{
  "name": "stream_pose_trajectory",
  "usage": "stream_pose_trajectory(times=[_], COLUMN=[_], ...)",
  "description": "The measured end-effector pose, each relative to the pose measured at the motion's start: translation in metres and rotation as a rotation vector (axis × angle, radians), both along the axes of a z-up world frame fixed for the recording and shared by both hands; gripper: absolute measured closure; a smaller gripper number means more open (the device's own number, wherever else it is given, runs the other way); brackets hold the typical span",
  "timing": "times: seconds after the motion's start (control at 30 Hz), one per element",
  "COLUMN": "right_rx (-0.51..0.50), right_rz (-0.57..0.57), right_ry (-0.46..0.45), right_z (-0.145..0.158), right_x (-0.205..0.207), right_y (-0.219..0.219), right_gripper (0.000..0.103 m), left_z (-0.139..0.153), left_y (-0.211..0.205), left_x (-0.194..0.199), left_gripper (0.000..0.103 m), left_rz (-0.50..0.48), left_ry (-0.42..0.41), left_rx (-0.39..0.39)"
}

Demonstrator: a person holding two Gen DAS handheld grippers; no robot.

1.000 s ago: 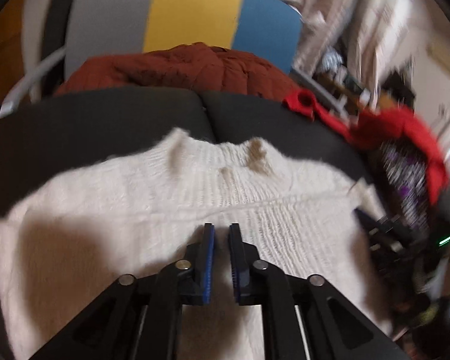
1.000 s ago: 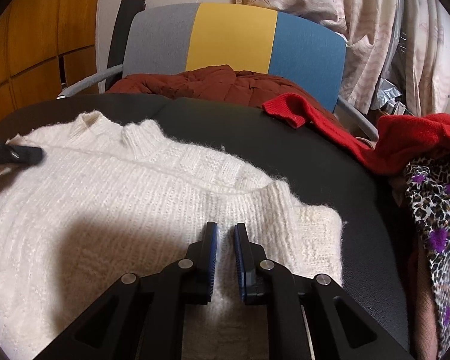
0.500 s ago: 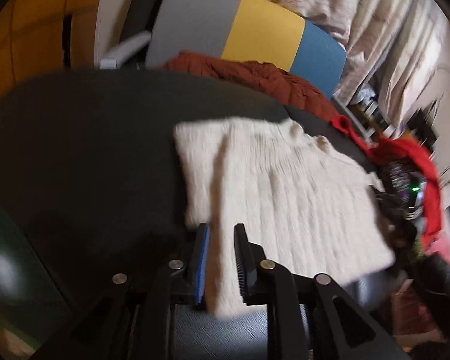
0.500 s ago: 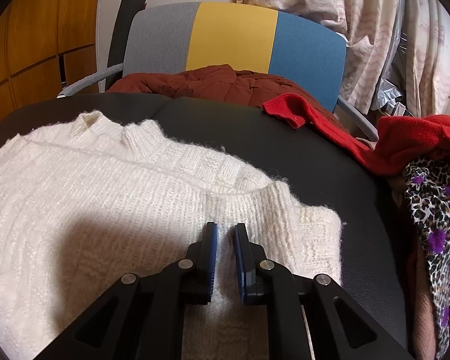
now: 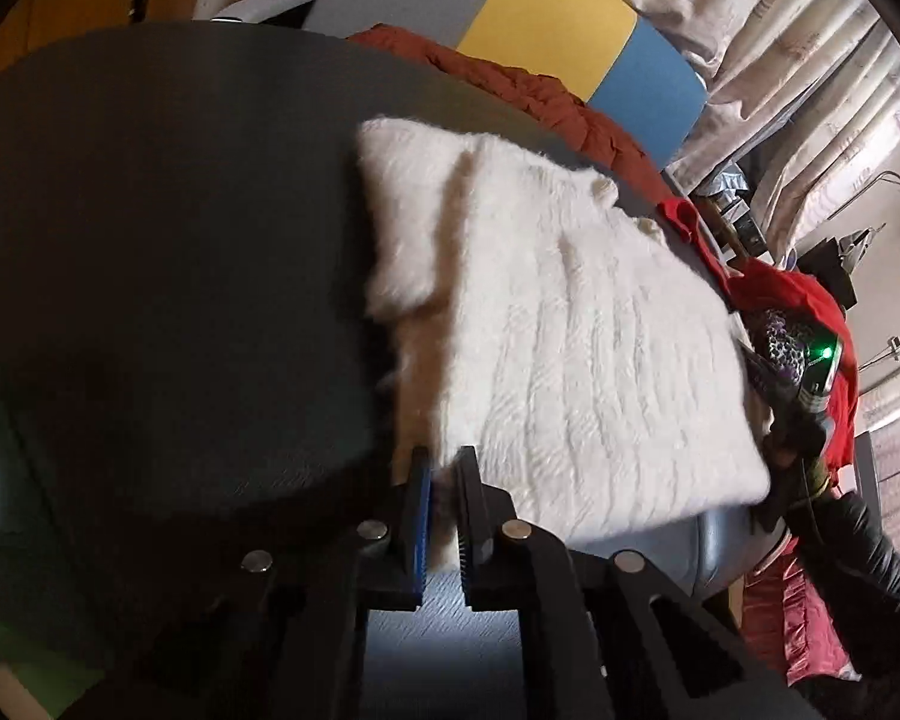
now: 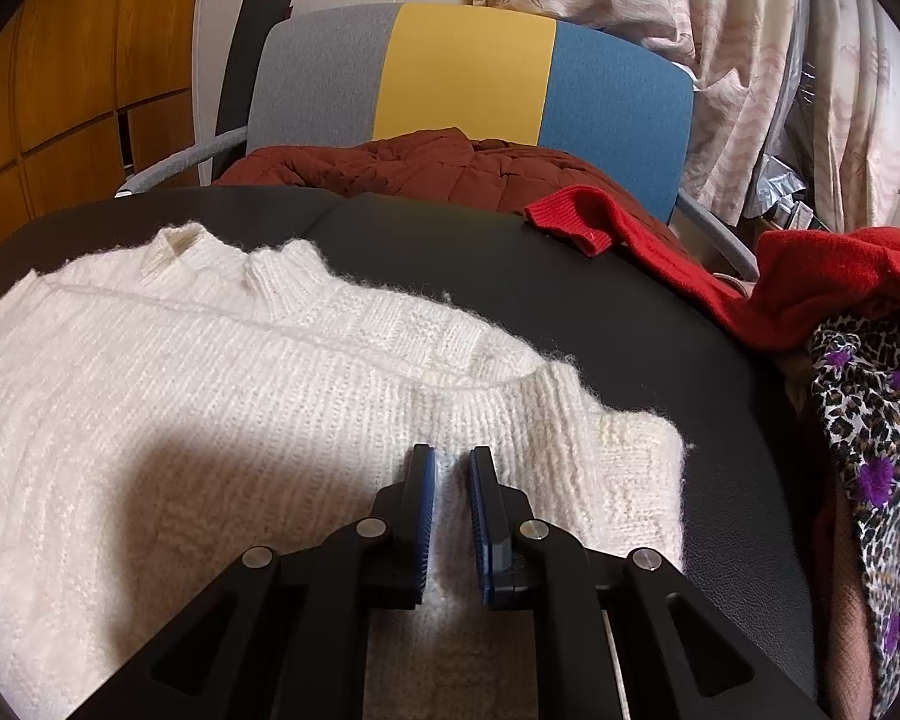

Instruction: Fold clothes

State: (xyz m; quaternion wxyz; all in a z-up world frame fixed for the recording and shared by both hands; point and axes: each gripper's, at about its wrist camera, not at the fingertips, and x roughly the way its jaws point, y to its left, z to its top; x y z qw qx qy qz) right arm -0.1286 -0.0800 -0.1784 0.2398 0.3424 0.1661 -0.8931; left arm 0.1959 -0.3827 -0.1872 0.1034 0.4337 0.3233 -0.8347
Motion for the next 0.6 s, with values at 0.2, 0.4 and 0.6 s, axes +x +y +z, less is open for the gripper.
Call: stream_pose_trajectory(times=[0.2,0.4,0.6], right_rx=[-0.005,-0.014,-0.032], right_rz=[0.002,0.003,0.006], right_ry=[0.0,-0.003,-0.014], right_z=[-0.001,-0.002,-0.002], right_x=[0.0,0.0,-0.002], right_y=[0.0,0.001,0.004], right_gripper=[0.09,0.09,0.09], left_z=[0.005,0.015,0.02], left_y=[-0.003,-0.033,-0.065], left_x=[0.008,-0.028,-0.071], left_gripper=[0.092,0.056,0.044], left_rz=[0.044,0.028,-0.008], left_ry=[0.027,0.047,0.051], left_rx=[0.036,0.094,0.175])
